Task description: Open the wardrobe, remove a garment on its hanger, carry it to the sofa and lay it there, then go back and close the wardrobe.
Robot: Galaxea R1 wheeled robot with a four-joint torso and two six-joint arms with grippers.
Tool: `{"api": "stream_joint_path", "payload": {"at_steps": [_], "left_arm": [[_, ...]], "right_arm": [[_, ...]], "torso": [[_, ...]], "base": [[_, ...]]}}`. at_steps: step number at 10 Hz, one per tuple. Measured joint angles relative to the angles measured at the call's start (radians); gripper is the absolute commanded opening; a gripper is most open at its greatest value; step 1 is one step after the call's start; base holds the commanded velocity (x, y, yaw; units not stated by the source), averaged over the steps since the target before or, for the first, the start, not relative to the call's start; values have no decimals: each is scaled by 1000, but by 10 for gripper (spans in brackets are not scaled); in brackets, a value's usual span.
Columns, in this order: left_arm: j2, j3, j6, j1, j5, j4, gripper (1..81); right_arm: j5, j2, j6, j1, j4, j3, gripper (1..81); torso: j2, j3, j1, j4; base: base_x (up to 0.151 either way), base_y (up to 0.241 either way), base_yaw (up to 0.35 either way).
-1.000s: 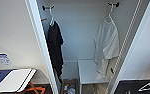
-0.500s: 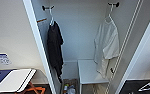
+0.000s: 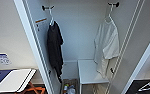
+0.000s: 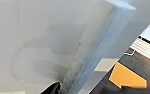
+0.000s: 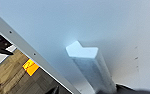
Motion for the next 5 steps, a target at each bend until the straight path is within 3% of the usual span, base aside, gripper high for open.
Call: {"api": "stream_joint_path", "payload": {"at_steps": [5], "left_arm": [[-36, 12, 15, 16, -39, -2, 811]], "right_arm": [[-9, -44, -3, -6, 0, 12, 811]], "torso": [[0, 0, 0, 0]], "base": [[0, 0, 0]]}}
